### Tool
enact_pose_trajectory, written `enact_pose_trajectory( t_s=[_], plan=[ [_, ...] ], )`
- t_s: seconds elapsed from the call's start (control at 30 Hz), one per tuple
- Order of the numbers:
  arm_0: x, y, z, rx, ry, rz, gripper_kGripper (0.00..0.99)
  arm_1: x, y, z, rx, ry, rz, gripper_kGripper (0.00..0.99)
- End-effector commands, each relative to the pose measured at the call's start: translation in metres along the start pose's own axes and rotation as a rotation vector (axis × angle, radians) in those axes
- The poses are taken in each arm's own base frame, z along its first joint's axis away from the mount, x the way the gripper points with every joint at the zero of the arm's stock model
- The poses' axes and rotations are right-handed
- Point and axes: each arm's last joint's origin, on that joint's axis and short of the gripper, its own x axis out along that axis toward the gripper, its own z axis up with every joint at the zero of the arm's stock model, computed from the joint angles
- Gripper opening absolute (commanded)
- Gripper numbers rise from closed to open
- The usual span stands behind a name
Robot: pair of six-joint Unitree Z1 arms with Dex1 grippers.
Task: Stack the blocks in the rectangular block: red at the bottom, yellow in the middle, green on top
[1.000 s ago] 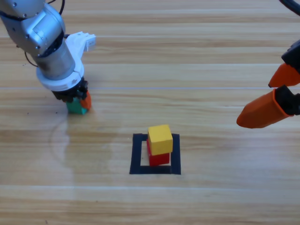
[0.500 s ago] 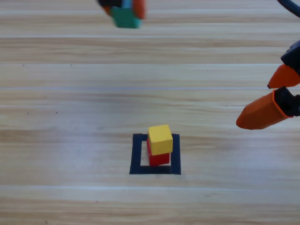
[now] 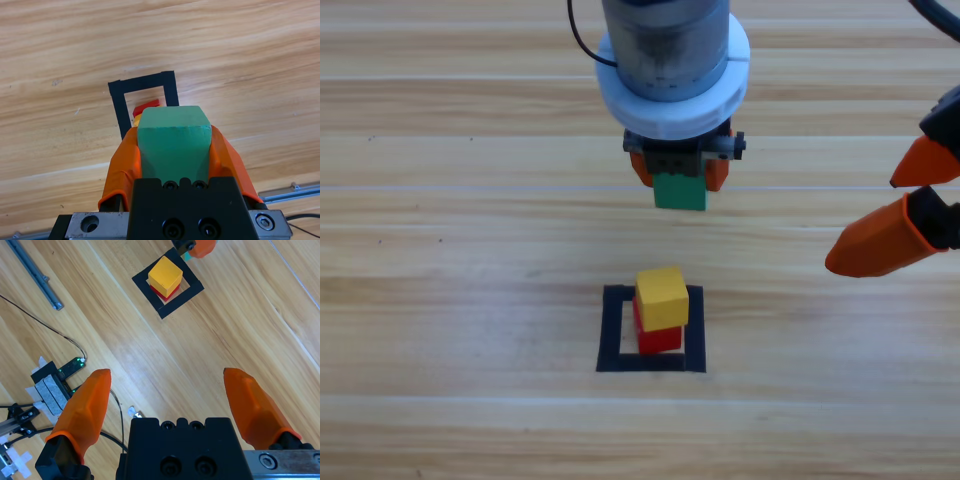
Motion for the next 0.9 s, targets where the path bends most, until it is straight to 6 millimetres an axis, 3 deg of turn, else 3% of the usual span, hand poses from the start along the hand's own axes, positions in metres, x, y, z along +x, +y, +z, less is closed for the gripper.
enact_pose_trajectory(
  t_s=[0.03, 0.23, 0.9],
  plan=[
    [0.017, -0.002, -0.012, -0.055, 0.045, 0.070, 0.000, 0.017, -0.006, -0.002, 0.016, 0.039, -0.004, 0.990],
    [0.025, 0.004, -0.019, -0.160, 0.067, 0.123, 0.000, 0.019, -0.006, -0.002, 0.013, 0.044, -0.006, 0.990],
    [0.041, -0.009, -0.031, -0.251, 0.123, 0.130, 0.000, 0.026, -0.007, 0.000, 0.006, 0.062, -0.005, 0.990]
  ],
)
